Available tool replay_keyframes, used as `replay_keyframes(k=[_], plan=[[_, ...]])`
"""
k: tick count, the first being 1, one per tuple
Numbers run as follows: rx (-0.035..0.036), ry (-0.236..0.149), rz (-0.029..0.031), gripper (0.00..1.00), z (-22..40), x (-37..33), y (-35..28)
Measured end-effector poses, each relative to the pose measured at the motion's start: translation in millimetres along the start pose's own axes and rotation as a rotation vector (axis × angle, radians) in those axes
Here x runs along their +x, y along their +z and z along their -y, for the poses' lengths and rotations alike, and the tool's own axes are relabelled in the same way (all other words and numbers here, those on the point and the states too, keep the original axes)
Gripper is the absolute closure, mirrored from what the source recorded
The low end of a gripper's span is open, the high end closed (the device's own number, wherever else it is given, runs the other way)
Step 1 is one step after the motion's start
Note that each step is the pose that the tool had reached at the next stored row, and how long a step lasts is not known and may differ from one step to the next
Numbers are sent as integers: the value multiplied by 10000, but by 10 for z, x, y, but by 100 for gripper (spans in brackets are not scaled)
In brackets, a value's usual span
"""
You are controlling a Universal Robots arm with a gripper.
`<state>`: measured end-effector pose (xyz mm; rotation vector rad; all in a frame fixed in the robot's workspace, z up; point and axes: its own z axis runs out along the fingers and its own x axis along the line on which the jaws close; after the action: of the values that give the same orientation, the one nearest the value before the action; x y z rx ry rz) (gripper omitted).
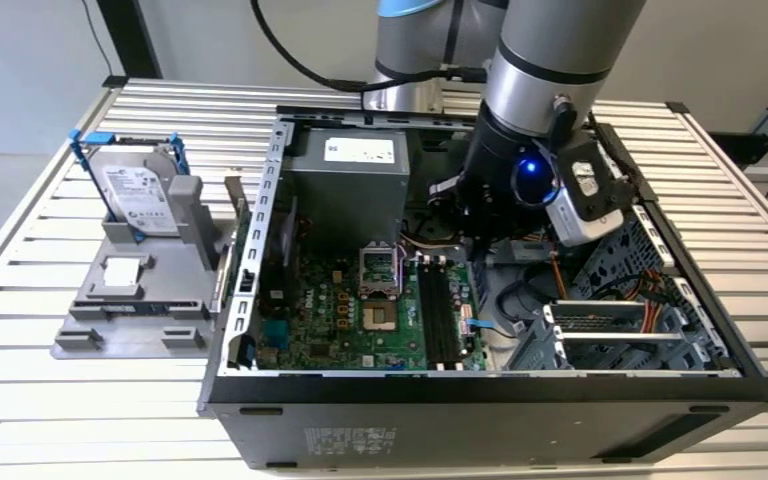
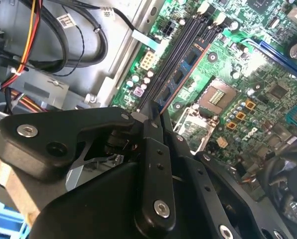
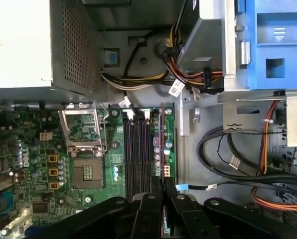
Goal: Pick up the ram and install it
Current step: 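Insert the ram into the slot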
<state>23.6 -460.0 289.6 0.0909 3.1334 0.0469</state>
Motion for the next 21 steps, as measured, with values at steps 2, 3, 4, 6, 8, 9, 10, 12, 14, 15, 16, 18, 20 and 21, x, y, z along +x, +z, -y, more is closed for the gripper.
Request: replay_keyframes(k=[2,3,4,6,8,9,10,12,14,15,16,18,20,21], plan=[[1,0,0,100,1,-5,36],[1,-1,0,100,2,-8,54],[1,0,-1,100,2,-11,71],[1,-1,-1,100,2,-20,109],[8,-28,-2,100,2,-41,145],[9,-51,-2,100,2,-53,162],[9,-77,-2,100,2,-63,181],[7,-85,-2,100,3,-68,218],[8,-83,-2,100,4,-67,254],[9,-81,-2,100,5,-67,272],[8,-80,-2,100,5,-68,291],[8,-80,-2,100,6,-67,326],[9,-81,-2,100,7,-67,362],[8,-81,-2,100,8,-67,381]])
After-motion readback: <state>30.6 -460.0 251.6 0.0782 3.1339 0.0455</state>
